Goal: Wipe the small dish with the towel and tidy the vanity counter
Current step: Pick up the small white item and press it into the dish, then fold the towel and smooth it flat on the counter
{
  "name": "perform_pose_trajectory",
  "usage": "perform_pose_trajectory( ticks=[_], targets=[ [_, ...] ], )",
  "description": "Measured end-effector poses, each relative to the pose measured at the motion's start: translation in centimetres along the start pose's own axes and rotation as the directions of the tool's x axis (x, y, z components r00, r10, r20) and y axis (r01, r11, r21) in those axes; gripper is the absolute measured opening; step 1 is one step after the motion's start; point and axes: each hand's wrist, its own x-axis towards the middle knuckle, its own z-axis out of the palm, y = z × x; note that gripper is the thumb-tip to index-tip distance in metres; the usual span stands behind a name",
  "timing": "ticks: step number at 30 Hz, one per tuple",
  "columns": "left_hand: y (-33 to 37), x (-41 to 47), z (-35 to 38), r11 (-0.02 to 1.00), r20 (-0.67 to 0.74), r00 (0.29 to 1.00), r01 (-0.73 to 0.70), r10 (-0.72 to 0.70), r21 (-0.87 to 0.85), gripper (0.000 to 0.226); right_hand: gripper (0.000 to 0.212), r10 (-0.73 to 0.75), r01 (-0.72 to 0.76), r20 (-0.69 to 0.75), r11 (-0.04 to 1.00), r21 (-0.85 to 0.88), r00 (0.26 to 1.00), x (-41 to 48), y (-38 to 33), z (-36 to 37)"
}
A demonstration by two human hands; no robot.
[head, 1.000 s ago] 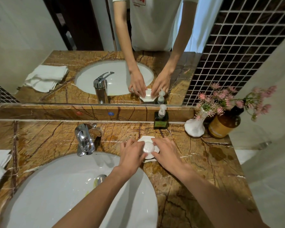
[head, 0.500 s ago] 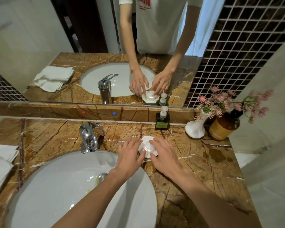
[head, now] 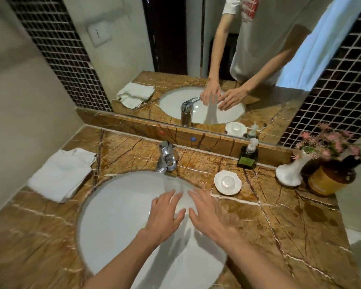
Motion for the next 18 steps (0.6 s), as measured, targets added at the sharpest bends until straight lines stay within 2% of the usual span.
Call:
perform_pose_trajectory(
  ticks=[8,15,18],
  targets=[
    [-9.6,-7.1,-3.6,0.978,-0.089,0.974,0.209,-0.207,0.01,0.057,0.055,-0.181,0.187,0.112,0.981,-0.049,0.977,1.2,-9.8,4.3],
    [-18.4,-13.2,-7.9,0.937,-0.123,0.929,0.345,-0.348,-0.046,0.056,0.059,-0.198,0.219,0.194,0.972,-0.091,0.961,1.9,-19.2,9.0],
    [-21.4,-15.3,-10.3,0.936,-0.169,0.921,0.346,-0.351,-0.057,0.053,0.059,-0.222,0.245,0.197,0.964,-0.1,0.955,3.0,-23.0,10.4]
  ],
)
